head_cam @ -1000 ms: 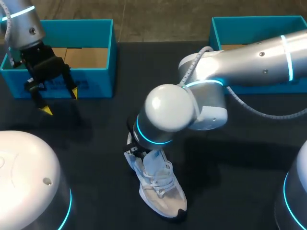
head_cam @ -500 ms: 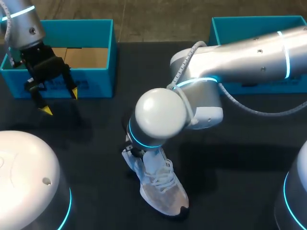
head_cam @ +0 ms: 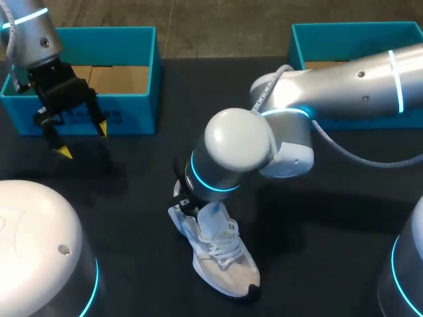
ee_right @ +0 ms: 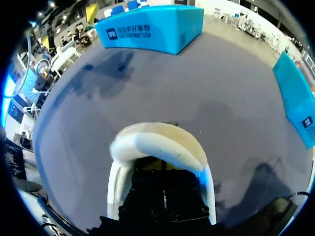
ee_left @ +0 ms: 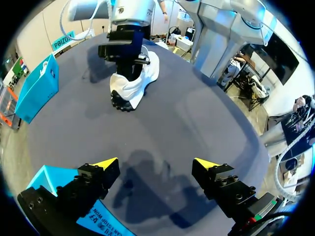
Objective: Take the shoe out of the shoebox, open the shoe tongue, remove and reinsert the insole, then place the shoe into the shoebox
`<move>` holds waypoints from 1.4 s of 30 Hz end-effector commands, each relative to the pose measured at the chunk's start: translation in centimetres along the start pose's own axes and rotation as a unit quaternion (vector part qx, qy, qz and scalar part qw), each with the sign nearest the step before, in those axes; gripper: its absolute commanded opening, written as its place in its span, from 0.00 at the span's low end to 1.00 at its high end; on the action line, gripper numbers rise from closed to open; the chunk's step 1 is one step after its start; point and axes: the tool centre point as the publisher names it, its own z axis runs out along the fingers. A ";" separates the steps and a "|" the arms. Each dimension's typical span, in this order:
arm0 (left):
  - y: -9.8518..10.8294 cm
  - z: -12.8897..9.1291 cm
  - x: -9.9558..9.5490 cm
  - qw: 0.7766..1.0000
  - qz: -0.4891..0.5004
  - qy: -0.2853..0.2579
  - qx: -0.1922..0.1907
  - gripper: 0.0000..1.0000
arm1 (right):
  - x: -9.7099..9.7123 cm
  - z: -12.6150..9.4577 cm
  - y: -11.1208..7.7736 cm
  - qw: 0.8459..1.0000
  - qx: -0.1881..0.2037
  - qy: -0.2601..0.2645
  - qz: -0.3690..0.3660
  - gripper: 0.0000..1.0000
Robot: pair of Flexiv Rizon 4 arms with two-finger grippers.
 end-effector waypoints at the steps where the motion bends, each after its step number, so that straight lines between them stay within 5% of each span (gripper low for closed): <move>1: 0.0 0.0 0.1 1.000 0.000 0.000 -0.001 1.00 | 0.0 1.1 -0.8 1.000 0.009 0.015 0.003 0.00; 4: 0.0 0.0 0.1 1.000 0.000 0.000 -0.001 1.00 | 0.0 0.8 -1.3 1.000 0.012 0.013 0.008 0.00; 13: 0.0 0.0 0.1 1.000 0.000 0.000 -0.001 1.00 | 0.9 -4.6 0.0 1.000 0.002 -0.018 -0.021 0.00; 19: 0.0 0.0 0.1 1.000 0.000 0.000 -0.001 1.00 | 0.4 -5.2 0.6 0.996 0.072 -0.015 -0.046 0.00; 22: 0.0 0.0 0.1 1.000 0.000 0.000 -0.001 1.00 | -0.4 -4.8 0.5 0.993 0.102 -0.015 -0.055 0.10; 27: 0.0 0.0 0.1 1.000 0.000 0.000 -0.001 1.00 | -1.1 -4.8 -0.2 0.990 0.132 -0.008 -0.053 0.12; 30: 0.0 0.0 0.1 1.000 0.000 0.000 -0.001 1.00 | -1.1 -4.7 -0.9 0.988 0.144 -0.004 -0.052 0.24; 34: 0.0 0.0 0.1 1.000 0.000 0.000 -0.001 1.00 | -0.7 -4.9 -1.9 0.985 0.167 -0.005 -0.045 0.22; 38: 0.0 0.0 0.1 1.000 0.000 0.000 -0.001 1.00 | -0.8 -5.0 -2.7 0.982 0.184 0.001 -0.040 0.40; 40: 0.0 0.0 0.1 1.000 0.000 0.000 -0.001 1.00 | -0.7 -5.2 -3.0 0.981 0.191 0.000 -0.037 0.55; 42: 0.0 0.0 0.1 1.000 0.000 0.000 -0.001 1.00 | -0.5 -5.5 -3.2 0.980 0.195 -0.001 -0.037 0.80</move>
